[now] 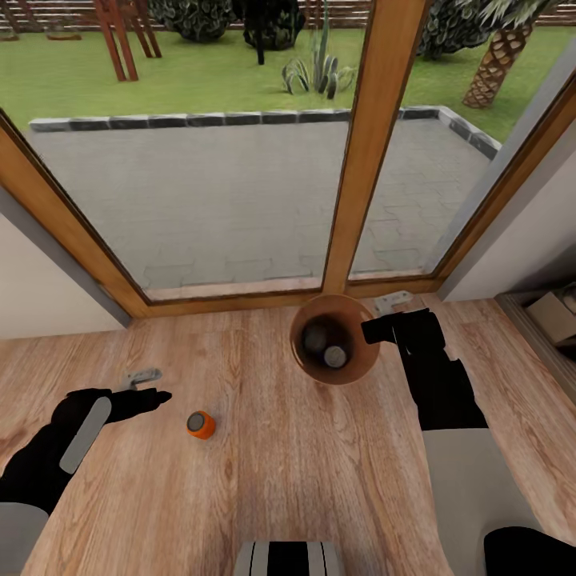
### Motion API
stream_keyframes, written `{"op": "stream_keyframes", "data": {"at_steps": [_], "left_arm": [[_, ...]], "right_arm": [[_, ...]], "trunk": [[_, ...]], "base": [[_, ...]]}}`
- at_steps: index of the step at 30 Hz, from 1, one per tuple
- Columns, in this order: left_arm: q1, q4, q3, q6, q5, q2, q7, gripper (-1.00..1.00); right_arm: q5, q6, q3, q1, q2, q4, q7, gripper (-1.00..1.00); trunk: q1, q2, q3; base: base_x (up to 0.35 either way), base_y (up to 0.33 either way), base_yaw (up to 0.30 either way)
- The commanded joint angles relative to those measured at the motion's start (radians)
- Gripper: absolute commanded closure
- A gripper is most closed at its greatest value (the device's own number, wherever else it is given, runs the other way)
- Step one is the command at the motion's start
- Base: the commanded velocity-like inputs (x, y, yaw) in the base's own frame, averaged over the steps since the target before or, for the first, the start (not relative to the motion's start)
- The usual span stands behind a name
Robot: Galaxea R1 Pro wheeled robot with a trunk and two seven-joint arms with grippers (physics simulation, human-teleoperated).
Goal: Put the three can of soda from the living room inside the tash can in the kitchen.
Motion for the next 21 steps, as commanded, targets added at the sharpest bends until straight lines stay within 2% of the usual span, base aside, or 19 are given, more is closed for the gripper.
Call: {"op": "stream_keyframes", "data": {"at_steps": [1, 3, 8, 21], "left_arm": [[0.000, -0.001, -0.001, 0.000, -0.002, -0.009, 0.000, -1.00], [0.000, -0.002, -0.001, 0.000, -0.002, -0.020, 0.001, -1.00], [0.000, -0.004, -0.002, 0.001, -0.003, -0.026, 0.001, -1.00], [0.000, -0.006, -0.002, 0.001, -0.003, -0.028, 0.000, -1.00]], "right_arm": [[-0.018, 0.003, 0.000, 0.000, 0.000, 0.000, 0.004, 1.00], [-0.017, 0.003, 0.000, 0.000, 0.000, 0.000, 0.004, 1.00], [-0.017, 0.003, 0.000, 0.000, 0.000, 0.000, 0.004, 1.00], [-0.019, 0.003, 0.004, 0.001, 0.001, -0.002, 0.005, 1.00]], "trunk": [[0.000, 0.000, 0.000], [0.000, 0.000, 0.000], [0.000, 0.000, 0.000], [0.050, -0.091, -0.041]], "base": [[0.000, 0.000, 0.000], [0.000, 0.000, 0.000], [0.000, 0.000, 0.000], [0.000, 0.000, 0.000]]}}
